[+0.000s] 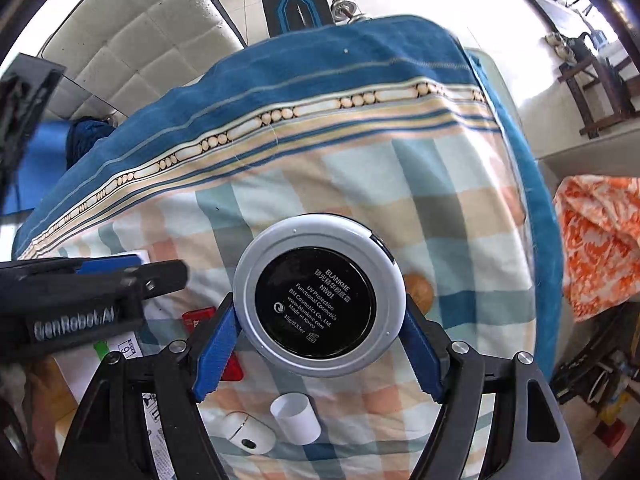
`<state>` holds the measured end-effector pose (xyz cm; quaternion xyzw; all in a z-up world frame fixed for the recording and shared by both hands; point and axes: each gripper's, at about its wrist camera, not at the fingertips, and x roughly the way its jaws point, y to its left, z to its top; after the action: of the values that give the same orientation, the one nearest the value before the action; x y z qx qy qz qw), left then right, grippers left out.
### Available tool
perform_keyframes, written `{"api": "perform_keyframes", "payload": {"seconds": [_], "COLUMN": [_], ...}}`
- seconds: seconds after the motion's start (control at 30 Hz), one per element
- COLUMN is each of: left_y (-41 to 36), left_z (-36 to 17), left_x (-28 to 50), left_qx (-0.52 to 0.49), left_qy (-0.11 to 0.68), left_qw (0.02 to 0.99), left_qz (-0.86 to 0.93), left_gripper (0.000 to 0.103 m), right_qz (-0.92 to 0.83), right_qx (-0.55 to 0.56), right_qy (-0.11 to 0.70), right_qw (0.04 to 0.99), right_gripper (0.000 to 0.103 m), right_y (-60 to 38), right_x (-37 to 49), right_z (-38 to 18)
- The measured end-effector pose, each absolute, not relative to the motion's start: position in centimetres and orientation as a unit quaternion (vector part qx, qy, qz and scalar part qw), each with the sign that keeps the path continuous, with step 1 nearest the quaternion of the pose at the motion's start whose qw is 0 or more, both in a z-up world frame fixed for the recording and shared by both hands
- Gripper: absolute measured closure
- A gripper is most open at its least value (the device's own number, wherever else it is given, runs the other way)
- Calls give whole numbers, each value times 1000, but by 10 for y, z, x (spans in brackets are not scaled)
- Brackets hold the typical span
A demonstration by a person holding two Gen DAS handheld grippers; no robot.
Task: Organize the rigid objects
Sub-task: 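Close the left tool on the white cup and lift it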
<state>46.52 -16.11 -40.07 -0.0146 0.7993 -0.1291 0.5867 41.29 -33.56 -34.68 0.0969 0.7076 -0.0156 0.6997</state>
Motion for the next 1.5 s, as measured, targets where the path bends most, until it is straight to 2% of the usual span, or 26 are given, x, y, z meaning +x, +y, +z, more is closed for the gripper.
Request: {"api": "perform_keyframes", "payload": {"seconds": [0.07, 0.13, 0.4, 0.63, 0.73, 0.87, 1.2, 1.27, 1.3, 1.37, 1.43, 1.5], "left_y": [-161, -159, -147, -152, -155, -168, -204, -205, -205, -204, -202, -199], "left_z": [-395, -386, -378, -363, -367, -388, -406, -412, -415, -416, -414, -415], "left_x": [467, 472, 486, 482, 481, 466, 417, 411, 409, 411, 415, 420], "left_qx": [-3, -7, -41, -19, 36, 144, 356, 384, 395, 386, 370, 352], "left_qy": [798, 792, 796, 788, 795, 806, 746, 734, 729, 726, 725, 731], "left_qw": [588, 595, 588, 603, 596, 565, 545, 542, 543, 555, 568, 571], "left_qz": [-132, -135, -135, -120, -105, -106, -141, -137, -131, -128, -125, -124], "left_gripper": [52, 43, 42, 33, 28, 28, 28, 36, 50, 52, 61, 64], "right_qz": [-15, -16, -13, -8, -8, -5, -2, -1, 0, 1, 2, 2], "right_qx": [102, 103, 123, 115, 114, 112, 99, 99, 100, 99, 100, 100], "right_qy": [705, 701, 703, 705, 709, 712, 718, 719, 719, 719, 719, 719], "right_qw": [702, 705, 701, 700, 696, 693, 689, 688, 688, 688, 688, 687], "right_gripper": [25, 25, 25, 25, 25, 25, 24, 24, 24, 24, 24, 24], "right_y": [-339, -343, -347, -343, -342, -338, -332, -332, -332, -333, -333, -334], "right_x": [409, 406, 401, 396, 395, 392, 386, 381, 381, 380, 380, 380], "right_z": [-350, -350, -359, -363, -369, -376, -386, -388, -389, -391, -392, -393]}}
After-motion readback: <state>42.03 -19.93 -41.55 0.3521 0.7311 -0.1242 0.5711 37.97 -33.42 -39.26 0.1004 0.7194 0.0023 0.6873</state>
